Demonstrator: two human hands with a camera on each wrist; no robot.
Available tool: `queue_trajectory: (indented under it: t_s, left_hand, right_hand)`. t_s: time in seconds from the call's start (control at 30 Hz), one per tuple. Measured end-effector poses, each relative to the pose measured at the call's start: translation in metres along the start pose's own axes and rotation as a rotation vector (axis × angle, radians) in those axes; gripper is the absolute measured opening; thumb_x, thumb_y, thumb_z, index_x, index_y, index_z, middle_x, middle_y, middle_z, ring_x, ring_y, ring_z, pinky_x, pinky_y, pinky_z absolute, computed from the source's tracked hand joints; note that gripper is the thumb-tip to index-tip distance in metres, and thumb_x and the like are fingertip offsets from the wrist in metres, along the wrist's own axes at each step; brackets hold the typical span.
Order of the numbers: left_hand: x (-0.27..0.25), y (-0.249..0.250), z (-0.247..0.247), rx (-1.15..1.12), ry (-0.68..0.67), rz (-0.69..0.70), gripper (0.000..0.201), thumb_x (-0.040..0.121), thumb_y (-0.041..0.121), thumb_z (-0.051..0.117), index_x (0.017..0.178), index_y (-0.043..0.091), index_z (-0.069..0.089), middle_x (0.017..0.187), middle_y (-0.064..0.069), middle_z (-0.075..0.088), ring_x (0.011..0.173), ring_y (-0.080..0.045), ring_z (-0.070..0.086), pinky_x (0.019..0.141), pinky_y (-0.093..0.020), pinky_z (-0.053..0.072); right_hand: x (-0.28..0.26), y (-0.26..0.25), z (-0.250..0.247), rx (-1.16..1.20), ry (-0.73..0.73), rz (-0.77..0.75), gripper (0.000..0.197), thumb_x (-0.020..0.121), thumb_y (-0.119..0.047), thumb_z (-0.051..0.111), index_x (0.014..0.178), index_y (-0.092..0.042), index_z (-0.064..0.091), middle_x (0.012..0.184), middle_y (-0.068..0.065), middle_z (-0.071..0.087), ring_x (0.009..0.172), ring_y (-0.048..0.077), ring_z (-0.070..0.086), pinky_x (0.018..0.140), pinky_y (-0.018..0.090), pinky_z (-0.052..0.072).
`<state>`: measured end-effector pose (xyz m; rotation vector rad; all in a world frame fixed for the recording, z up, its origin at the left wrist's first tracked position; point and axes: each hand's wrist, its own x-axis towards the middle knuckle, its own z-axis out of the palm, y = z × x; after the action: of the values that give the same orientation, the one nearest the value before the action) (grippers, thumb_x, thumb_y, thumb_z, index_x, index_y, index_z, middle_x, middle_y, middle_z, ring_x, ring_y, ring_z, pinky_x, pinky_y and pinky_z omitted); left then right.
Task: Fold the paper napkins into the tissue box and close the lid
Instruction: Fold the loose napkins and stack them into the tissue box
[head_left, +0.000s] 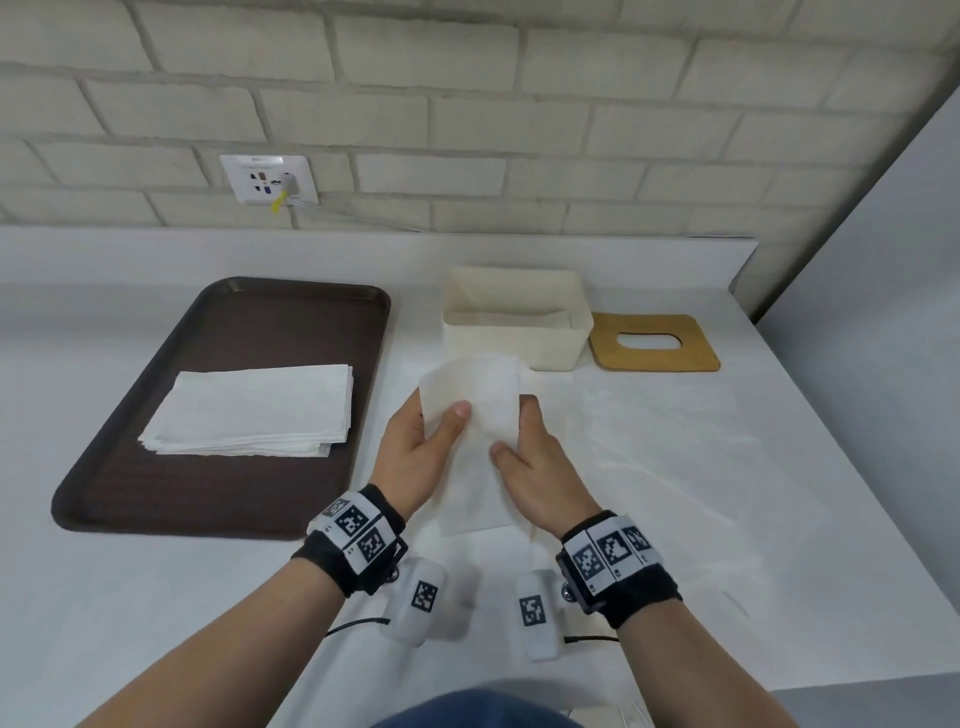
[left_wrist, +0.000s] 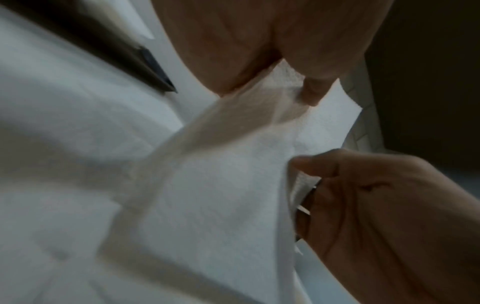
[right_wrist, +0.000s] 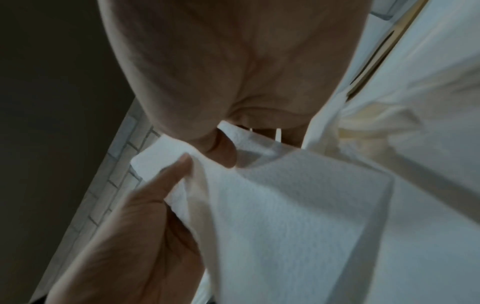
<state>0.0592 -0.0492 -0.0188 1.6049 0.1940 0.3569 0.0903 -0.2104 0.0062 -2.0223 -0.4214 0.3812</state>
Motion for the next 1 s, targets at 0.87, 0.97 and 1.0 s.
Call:
queue_trajectory:
  t_s: [0.87, 0.97, 1.0]
  left_hand:
    - [0.018, 0.039, -0.082, -0.065, 0.325, 0.112, 0.019, 0.105, 0.015, 0.060, 0.123, 0.013, 0.066, 0.119, 0.002, 0.074, 0.114, -0.018, 0.071, 0.095, -0.031, 0.057]
    - [0.019, 0.041, -0.083, -0.064, 0.329, 0.124, 0.017, 0.105, 0.014, 0.060, 0.120, 0.016, 0.066, 0.115, 0.006, 0.075, 0.112, -0.013, 0.071, 0.091, -0.024, 0.056]
    - [0.019, 0.042, -0.084, -0.060, 0.334, 0.128, 0.017, 0.105, 0.014, 0.060, 0.121, 0.015, 0.066, 0.114, 0.007, 0.075, 0.111, -0.012, 0.071, 0.090, -0.023, 0.056]
  right_hand:
    - [0.032, 0.029, -0.057, -0.803, -0.134, -0.553, 0.020, 0.097, -0.040, 0.063, 0.102, -0.028, 0.078, 0.098, -0.013, 0.077, 0.101, 0.013, 0.068, 0.112, 0.039, 0.035]
    - [0.033, 0.023, -0.064, -0.734, -0.159, -0.499, 0.025, 0.102, -0.040, 0.059, 0.114, -0.028, 0.076, 0.110, -0.014, 0.076, 0.106, 0.011, 0.064, 0.105, 0.029, 0.035]
    - [0.033, 0.022, -0.065, -0.693, -0.119, -0.508, 0.022, 0.101, -0.036, 0.062, 0.114, -0.026, 0.077, 0.108, -0.012, 0.077, 0.102, 0.013, 0.066, 0.098, 0.029, 0.041]
